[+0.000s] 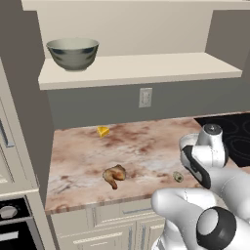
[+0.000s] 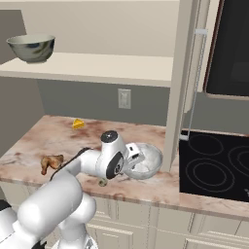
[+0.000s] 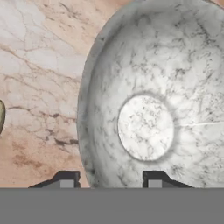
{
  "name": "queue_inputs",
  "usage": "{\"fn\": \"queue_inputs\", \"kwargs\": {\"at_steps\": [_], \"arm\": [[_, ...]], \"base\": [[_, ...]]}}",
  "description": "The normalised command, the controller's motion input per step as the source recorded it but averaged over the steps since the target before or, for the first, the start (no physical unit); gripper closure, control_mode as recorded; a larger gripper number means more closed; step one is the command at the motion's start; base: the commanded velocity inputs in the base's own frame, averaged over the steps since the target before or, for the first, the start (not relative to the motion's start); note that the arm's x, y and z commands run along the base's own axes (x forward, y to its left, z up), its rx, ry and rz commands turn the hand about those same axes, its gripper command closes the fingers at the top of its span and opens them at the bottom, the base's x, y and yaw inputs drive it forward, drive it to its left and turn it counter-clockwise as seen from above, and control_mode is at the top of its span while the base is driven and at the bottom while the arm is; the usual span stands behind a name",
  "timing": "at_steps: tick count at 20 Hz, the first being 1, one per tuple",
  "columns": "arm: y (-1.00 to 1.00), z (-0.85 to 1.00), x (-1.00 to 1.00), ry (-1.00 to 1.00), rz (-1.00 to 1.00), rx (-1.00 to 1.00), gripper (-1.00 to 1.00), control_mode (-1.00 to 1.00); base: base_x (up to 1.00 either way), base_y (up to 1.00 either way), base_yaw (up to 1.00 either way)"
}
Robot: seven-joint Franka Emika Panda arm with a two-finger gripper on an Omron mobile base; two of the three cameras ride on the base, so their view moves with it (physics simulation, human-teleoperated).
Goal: Pick both bowls and place them on the counter. Then place the egg in one bowl and place the chicken drumstick in the other bowl.
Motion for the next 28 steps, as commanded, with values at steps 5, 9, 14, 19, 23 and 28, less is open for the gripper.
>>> {"fn": "queue_inputs", "kwargs": {"at_steps": [5,9,14,19,23,28], "arm": [[0.47,0.39,-0.07,0.0,-0.07,0.0,-1.0,-1.0],[0.44,0.59,0.0,0.0,-0.1,0.0,-1.0,-1.0],[0.36,0.5,0.0,-0.01,-0.13,0.16,-1.0,-1.0],[0.43,0.29,-0.05,-0.06,-0.12,0.28,-1.0,-1.0],[0.53,0.16,-0.2,-0.09,-0.07,0.31,-1.0,-1.0],[0.52,0.05,-0.36,-0.13,-0.08,0.32,-1.0,-1.0]], "base": [[0.0,0.0,0.0],[0.0,0.0,0.0],[0.0,0.0,0.0],[0.0,0.0,0.0],[0.0,0.0,0.0],[0.0,0.0,0.0]]}}
